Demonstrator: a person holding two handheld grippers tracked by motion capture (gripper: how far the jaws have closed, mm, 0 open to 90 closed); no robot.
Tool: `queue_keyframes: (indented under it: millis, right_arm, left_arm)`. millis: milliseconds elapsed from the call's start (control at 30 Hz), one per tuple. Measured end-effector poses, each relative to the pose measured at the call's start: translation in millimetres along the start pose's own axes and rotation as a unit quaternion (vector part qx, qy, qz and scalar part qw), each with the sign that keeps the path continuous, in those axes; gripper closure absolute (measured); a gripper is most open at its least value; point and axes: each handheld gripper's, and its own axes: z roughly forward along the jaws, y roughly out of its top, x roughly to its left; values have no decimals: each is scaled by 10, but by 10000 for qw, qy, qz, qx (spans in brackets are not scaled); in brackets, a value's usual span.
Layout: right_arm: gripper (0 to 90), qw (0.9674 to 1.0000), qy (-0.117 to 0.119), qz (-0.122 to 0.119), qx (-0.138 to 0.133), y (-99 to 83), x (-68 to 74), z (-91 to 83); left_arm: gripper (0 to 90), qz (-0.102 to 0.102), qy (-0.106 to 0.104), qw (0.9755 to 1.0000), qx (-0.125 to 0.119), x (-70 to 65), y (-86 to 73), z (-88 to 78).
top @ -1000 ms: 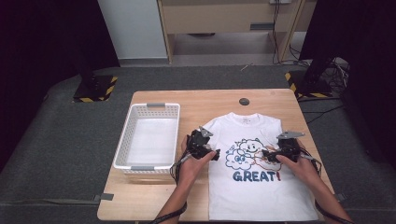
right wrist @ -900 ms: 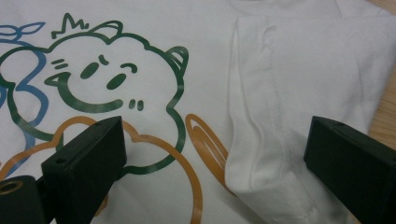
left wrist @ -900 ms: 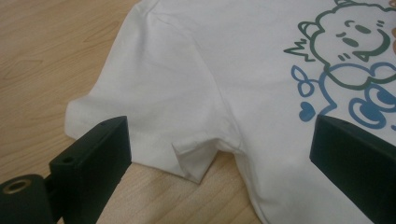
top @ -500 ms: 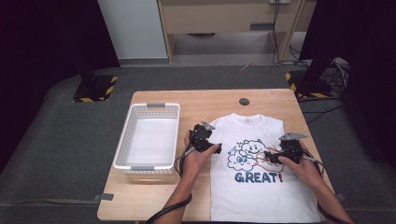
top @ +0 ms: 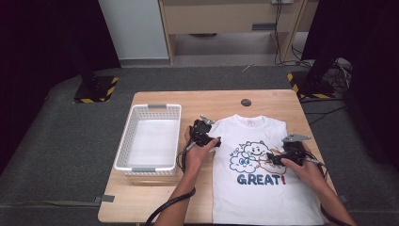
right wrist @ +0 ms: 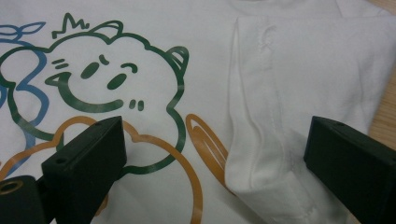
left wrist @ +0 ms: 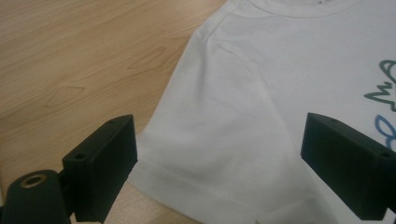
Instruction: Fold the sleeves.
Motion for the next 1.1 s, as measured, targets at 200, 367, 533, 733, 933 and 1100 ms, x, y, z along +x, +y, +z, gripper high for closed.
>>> queue_keyframes:
  millis: [200, 367, 533, 733, 933, 1100]
  right_arm:
    - [55, 10000, 10, 4, 2, -5, -2, -6]
    - [55, 10000, 16, 1, 0, -9, -4, -9]
    - [55, 10000, 24, -13, -6, -13, -8, -13]
    - [55, 10000, 34, -27, 1, -18, -14, -19]
    - [55, 10000, 45, -37, -2, -19, -17, -20]
    - [55, 10000, 46, -37, 0, -19, -17, -20]
  left_arm:
    - [125, -67, 166, 9998, 111, 90, -5, 99]
    - [135, -241, 231, 9993, 160, 159, -58, 150]
    - [144, -257, 274, 9991, 202, 195, -68, 189]
    - [149, -306, 246, 9988, 288, 207, -112, 225]
    - [149, -301, 189, 9988, 328, 149, -151, 221]
    - [143, -403, 203, 9985, 323, 168, -172, 215]
